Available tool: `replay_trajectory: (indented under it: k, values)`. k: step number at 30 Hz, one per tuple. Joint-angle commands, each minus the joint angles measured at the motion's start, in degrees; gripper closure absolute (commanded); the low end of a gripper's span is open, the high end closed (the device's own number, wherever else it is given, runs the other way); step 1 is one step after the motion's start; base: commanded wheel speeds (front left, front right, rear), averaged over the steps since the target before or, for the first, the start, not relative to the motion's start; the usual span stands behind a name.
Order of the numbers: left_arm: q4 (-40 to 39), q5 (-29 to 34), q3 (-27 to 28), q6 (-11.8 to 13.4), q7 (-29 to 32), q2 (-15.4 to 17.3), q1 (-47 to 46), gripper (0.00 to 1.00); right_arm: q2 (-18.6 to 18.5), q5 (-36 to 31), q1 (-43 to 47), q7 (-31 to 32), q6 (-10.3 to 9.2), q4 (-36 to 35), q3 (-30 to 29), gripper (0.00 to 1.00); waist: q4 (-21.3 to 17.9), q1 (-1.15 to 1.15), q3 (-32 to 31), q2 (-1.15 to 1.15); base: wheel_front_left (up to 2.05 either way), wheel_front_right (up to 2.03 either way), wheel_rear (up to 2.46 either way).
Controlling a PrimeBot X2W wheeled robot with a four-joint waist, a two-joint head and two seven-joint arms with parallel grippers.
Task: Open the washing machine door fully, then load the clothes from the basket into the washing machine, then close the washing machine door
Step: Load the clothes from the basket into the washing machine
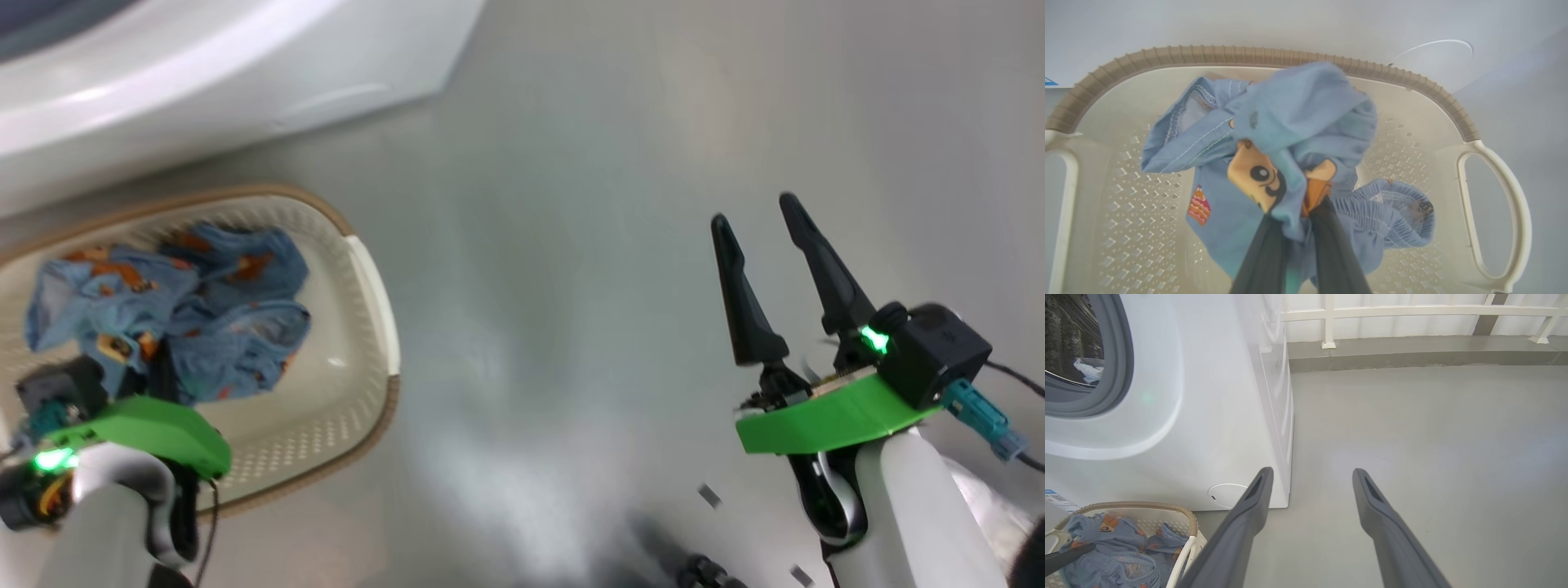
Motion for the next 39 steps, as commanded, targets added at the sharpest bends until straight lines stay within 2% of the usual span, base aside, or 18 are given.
replay_trajectory:
  k: [1, 10, 22, 30, 39]
  values:
    - [-1.3, -0.5, 1.3, -0.4, -1.0, 0.6, 2.4, 1.00, -0.3, -0.9, 2.5, -0.3, 0.52, -1.0, 0.5, 0.00, 4.3, 0.00, -5.6, 0.00, 0.00, 0.00, 0.00]
    - [-5.8, -0.6, 1.1, -1.4, -3.6, -3.0, 8.5, 1.00, -1.5, -3.2, 6.9, -0.3, 0.52, -1.0, -2.3, 0.00, 8.3, 0.00, -14.3, 0.00, 0.00, 0.00, 0.00]
    - [-18.1, 3.4, 2.4, -1.2, -3.8, -6.7, 18.6, 1.00, -3.9, -3.2, 13.5, -0.3, 0.52, -0.1, -4.7, 0.00, 13.4, 0.00, -26.4, 0.00, 0.00, 0.00, 0.00]
    - [-22.8, 4.7, 1.7, -1.1, -3.8, -7.6, 25.0, 1.00, -4.6, -2.9, 18.5, -0.3, 0.52, 0.5, -5.8, 0.00, 16.2, 0.00, -33.6, 0.00, 0.00, 0.00, 0.00]
    - [-28.6, 5.3, 1.2, -1.1, -3.8, -7.7, 31.7, 1.00, -4.9, -2.4, 22.5, -0.3, 0.52, 0.5, -6.0, 0.00, 16.8, 0.00, -38.5, 0.00, 0.00, 0.00, 0.00]
